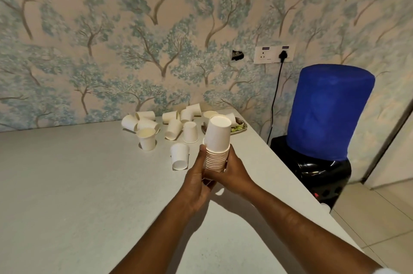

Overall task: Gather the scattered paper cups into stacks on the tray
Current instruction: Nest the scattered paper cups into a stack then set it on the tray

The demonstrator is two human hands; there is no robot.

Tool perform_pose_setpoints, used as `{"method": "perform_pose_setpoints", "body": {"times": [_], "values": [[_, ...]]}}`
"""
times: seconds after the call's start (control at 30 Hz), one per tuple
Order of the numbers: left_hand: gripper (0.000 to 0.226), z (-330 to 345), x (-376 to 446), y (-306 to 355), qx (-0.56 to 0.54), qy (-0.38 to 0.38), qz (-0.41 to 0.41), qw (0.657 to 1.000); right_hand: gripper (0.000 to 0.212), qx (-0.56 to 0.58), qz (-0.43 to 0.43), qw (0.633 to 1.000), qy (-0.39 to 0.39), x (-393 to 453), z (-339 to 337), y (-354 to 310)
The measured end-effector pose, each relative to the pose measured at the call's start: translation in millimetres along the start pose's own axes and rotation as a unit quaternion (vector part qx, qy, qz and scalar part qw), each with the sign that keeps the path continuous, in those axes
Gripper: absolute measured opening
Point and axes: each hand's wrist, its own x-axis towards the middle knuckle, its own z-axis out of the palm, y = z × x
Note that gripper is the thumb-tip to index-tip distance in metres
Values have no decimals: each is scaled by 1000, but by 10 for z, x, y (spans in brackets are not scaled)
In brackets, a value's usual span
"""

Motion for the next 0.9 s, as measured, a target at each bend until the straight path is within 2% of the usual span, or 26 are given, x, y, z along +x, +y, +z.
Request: {"method": "perform_pose_setpoints", "body": {"times": [0.07,0.17,0.23,0.3,0.37,0.5,0.6,0.67,0.7,0.73,0.8,0.83,0.9], "values": [[59,39,82,-9,146,20,-7,989,93,-58,28,998,25,96,-96,101],[55,65,229,-50,307,97,15,947,95,-137,66,987,45,236,-180,301],[50,50,335,-92,342,126,46,930,97,-164,76,983,43,296,-182,434],[49,-7,431,-141,382,122,76,913,97,-182,72,980,41,319,-138,535],[57,-80,539,-191,412,107,92,900,95,-201,69,977,29,363,-71,624],[83,-170,729,-251,429,48,102,896,80,-222,53,974,8,452,30,717],[90,-173,913,-304,398,43,126,908,76,-198,15,979,-51,576,36,747],[83,-180,1024,-311,423,84,156,889,82,-167,-1,979,-113,694,-78,780],[76,-186,1075,-310,438,101,168,877,82,-117,12,984,-137,760,-154,794],[68,-197,1149,-326,447,109,179,870,79,-44,50,990,-128,855,-240,818],[59,-203,1220,-340,443,116,197,867,71,96,155,981,-58,1070,-382,824],[59,-204,1248,-350,441,122,202,866,65,99,155,983,-2,1221,-435,831],[62,-199,1309,-371,444,132,207,862,48,7,107,990,95,1548,-512,853]]}}
